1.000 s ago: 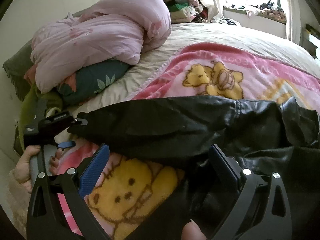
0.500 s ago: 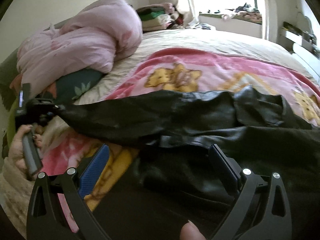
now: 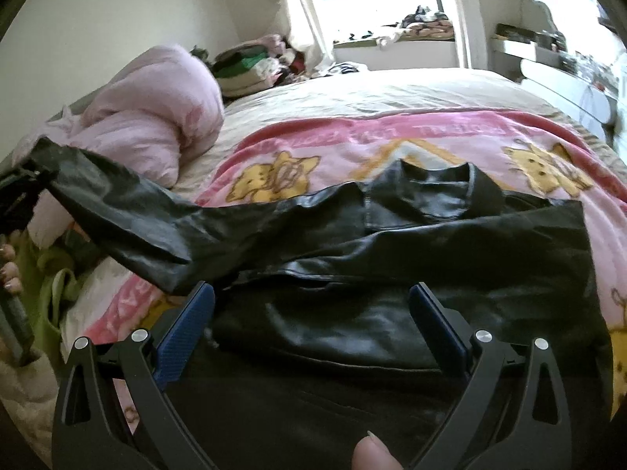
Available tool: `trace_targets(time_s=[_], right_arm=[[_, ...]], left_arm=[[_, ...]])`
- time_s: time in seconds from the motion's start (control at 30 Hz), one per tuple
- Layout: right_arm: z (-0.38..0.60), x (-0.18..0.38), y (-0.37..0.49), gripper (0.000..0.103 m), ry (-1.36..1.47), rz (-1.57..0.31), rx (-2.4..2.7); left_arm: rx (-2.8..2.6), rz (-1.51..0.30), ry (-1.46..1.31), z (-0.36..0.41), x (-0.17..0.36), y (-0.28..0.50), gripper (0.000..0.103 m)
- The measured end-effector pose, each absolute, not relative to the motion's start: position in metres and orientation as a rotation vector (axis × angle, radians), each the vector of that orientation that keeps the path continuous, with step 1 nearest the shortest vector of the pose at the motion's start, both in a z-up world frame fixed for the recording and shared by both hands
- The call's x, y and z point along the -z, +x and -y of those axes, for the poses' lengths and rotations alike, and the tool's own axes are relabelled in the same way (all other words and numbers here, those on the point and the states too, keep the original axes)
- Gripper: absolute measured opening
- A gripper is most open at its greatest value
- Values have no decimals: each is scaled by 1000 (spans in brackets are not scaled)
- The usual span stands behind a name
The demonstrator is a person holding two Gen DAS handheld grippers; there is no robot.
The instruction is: Fold large clothes
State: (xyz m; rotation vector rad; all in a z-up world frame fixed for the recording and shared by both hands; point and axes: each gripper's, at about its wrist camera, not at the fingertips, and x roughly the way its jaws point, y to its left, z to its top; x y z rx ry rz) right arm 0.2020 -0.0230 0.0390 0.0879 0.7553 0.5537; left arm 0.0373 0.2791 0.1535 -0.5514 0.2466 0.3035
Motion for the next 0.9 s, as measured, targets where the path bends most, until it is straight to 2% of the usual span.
trace_targets(time_s=[0.33, 0.9], right_arm=[[67, -42, 196, 99, 132, -738, -476], [168, -34, 187, 99, 275, -723, -265]], left_arm=[[-53, -223, -439, -201, -173, 67, 1], [223, -365, -287, -109, -138, 111, 1]])
